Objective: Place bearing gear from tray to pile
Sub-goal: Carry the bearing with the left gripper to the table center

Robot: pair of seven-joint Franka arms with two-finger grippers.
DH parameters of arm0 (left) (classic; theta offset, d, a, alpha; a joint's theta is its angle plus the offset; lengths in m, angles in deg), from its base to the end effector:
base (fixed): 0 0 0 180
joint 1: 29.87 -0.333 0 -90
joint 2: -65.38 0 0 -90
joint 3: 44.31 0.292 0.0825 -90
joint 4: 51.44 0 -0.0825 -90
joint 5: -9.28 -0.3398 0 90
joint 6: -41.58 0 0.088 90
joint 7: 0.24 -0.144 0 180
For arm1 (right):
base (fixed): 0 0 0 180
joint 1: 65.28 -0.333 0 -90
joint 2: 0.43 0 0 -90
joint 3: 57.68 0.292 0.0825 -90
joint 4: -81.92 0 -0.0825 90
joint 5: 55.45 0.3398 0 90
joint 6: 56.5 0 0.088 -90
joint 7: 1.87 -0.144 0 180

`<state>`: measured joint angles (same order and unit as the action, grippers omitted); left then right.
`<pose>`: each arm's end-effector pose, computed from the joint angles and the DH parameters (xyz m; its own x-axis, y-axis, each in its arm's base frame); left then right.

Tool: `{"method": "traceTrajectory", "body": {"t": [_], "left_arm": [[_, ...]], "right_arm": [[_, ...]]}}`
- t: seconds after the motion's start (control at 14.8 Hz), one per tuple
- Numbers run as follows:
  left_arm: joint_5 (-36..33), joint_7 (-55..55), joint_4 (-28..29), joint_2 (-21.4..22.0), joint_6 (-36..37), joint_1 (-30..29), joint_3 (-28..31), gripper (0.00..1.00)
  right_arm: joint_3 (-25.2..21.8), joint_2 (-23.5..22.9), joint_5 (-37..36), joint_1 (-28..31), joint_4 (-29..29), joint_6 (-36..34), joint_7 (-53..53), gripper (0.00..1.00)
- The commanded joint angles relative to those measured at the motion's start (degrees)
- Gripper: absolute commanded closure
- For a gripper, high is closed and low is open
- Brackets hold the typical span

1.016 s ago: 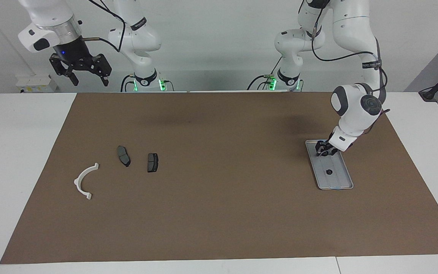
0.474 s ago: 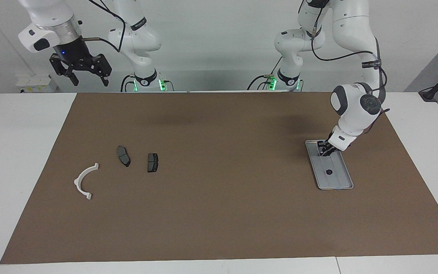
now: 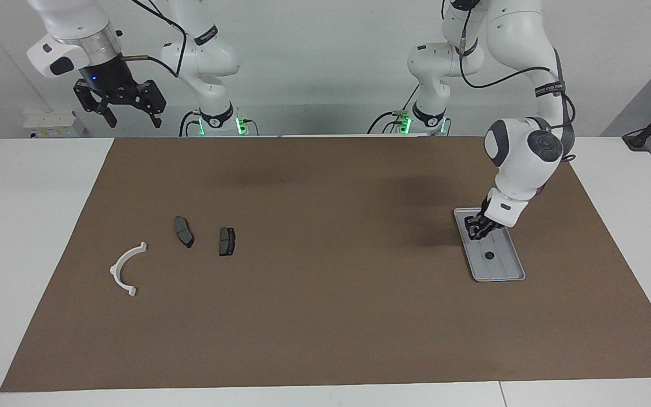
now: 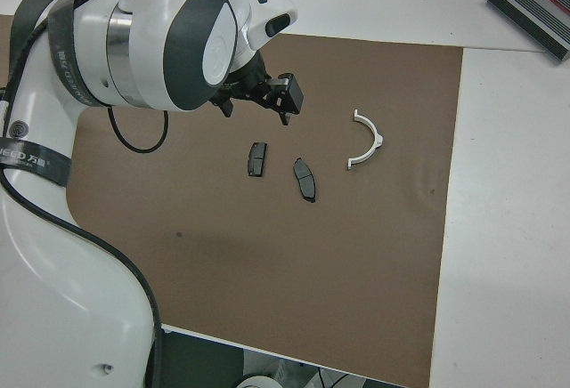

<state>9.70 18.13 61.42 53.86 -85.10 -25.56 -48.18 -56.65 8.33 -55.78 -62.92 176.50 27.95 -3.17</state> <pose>0.5542 -0.0793 0.3388 0.9826 0.1831 0.0323 0.1821 -0.9828 0.0313 0.4544 -0.0108 0.5951 0.9986 -0.0467 -0.0237 -0.0465 -0.9989 0.0090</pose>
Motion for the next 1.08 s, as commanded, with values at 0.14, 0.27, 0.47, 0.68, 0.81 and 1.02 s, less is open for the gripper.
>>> {"method": "traceTrajectory", "body": {"t": [0.14,0.27,0.47,0.68,0.81,1.02], "left_arm": [[1.33,24.81,-10.46,-4.74,4.42,14.64,0.71,1.00],[1.51,31.17,-14.50,-6.84,6.17,19.40,0.71,1.00],[0.99,40.92,-20.92,-13.43,6.71,26.61,0.97,1.00],[0.37,43.06,-21.11,-16.26,4.26,28.91,1.06,1.00],[0.20,44.20,-21.64,-18.27,3.82,30.31,1.15,1.00],[0.11,44.38,-21.73,-20.47,3.46,30.58,1.24,1.00]], "right_arm": [[0.12,1.52,0.24,0.10,1.66,0.27,-0.72,0.00],[0.12,1.52,0.24,0.10,1.66,0.27,-0.72,0.00],[0.12,1.52,0.24,0.10,1.66,0.18,-0.72,0.00],[0.20,1.52,0.24,0.10,1.66,0.27,-0.72,0.00],[0.12,1.43,0.24,0.10,1.66,0.27,-0.72,0.00],[0.20,1.52,0.24,0.10,1.66,0.27,-0.72,0.00]]}}
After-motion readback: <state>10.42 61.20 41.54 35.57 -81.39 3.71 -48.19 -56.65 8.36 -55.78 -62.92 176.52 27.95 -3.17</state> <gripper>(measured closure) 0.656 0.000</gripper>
